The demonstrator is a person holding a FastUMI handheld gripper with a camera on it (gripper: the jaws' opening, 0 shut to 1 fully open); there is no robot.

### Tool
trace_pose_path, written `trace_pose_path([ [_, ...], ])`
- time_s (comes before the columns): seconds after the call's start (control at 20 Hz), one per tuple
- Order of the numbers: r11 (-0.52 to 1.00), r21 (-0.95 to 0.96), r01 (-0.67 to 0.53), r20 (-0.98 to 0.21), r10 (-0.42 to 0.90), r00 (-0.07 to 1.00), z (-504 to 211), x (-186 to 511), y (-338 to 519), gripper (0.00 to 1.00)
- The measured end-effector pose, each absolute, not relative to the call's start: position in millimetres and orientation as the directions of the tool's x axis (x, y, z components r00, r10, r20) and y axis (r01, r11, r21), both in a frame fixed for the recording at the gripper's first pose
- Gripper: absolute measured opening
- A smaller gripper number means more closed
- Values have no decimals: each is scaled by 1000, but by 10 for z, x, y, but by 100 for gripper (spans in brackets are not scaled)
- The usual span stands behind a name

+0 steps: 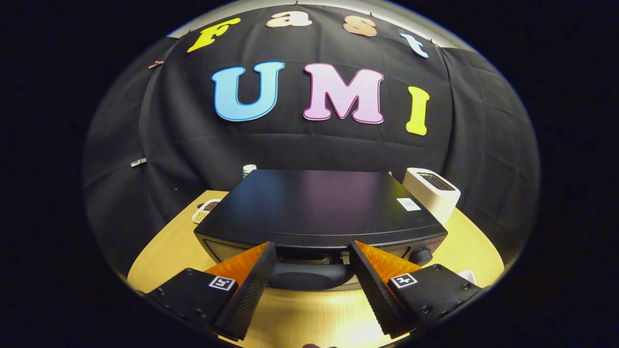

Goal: Open the toaster oven, put the food inside, and close the toaster oven door.

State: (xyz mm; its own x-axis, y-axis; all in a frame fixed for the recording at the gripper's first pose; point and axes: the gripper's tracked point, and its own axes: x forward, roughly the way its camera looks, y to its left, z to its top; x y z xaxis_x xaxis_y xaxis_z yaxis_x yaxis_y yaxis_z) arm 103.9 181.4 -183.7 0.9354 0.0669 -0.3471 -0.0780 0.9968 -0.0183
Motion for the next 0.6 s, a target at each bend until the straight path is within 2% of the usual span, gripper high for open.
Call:
trace_pose_path([
  [0.1, 997, 24, -78, -359, 81, 930, -1857, 1027, 1802, 99],
  [0.6, 996, 5, -93, -389, 88, 917, -1955, 646, 1772, 99],
])
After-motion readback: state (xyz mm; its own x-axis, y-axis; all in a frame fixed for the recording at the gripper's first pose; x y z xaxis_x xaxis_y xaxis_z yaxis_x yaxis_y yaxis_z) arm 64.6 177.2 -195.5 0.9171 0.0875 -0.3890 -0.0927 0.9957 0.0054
